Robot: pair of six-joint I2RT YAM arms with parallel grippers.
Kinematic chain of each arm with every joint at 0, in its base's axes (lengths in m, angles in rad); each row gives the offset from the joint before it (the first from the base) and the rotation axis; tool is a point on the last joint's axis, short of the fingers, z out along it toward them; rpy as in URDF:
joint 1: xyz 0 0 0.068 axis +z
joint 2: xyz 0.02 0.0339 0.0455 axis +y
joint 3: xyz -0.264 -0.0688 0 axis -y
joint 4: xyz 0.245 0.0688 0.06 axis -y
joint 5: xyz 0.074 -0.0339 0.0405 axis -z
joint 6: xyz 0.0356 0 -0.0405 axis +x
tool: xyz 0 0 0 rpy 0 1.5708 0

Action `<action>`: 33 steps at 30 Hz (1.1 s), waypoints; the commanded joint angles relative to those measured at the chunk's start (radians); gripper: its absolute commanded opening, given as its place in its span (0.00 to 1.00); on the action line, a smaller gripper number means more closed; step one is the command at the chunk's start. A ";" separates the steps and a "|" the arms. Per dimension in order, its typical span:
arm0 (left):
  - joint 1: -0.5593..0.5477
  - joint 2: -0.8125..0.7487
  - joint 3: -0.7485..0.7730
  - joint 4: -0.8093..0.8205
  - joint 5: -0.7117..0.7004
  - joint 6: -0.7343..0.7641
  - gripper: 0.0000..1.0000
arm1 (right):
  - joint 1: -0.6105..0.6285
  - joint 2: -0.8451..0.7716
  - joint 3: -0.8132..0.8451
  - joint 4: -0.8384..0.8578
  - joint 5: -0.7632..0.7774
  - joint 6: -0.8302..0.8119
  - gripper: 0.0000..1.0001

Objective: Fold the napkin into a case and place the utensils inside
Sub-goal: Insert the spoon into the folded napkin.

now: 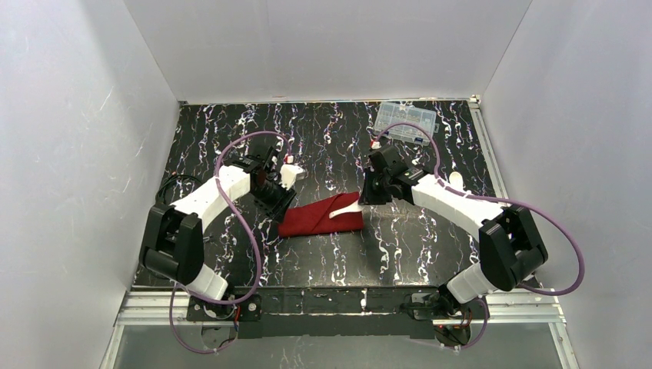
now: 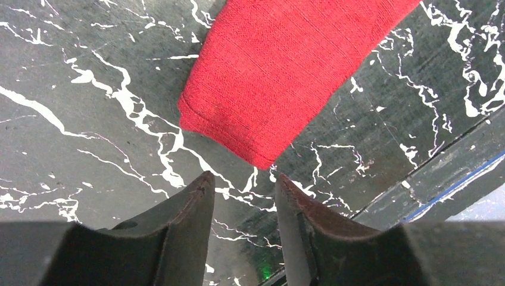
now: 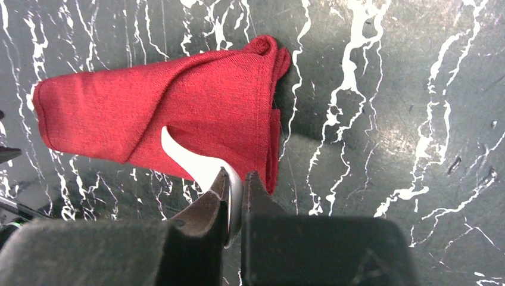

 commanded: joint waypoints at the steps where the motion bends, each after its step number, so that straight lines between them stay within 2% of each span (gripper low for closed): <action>1: 0.003 0.036 -0.010 0.031 -0.026 -0.006 0.38 | -0.001 0.003 -0.010 0.077 -0.001 0.040 0.01; 7: 0.002 0.055 -0.071 0.105 -0.070 0.068 0.33 | -0.001 0.005 -0.038 0.109 -0.036 0.065 0.01; 26: 0.001 0.093 -0.110 0.140 -0.099 0.122 0.23 | 0.000 0.064 -0.074 0.200 -0.068 0.104 0.01; 33: -0.006 0.093 -0.119 0.141 -0.102 0.151 0.20 | -0.001 0.061 -0.133 0.273 -0.090 0.147 0.01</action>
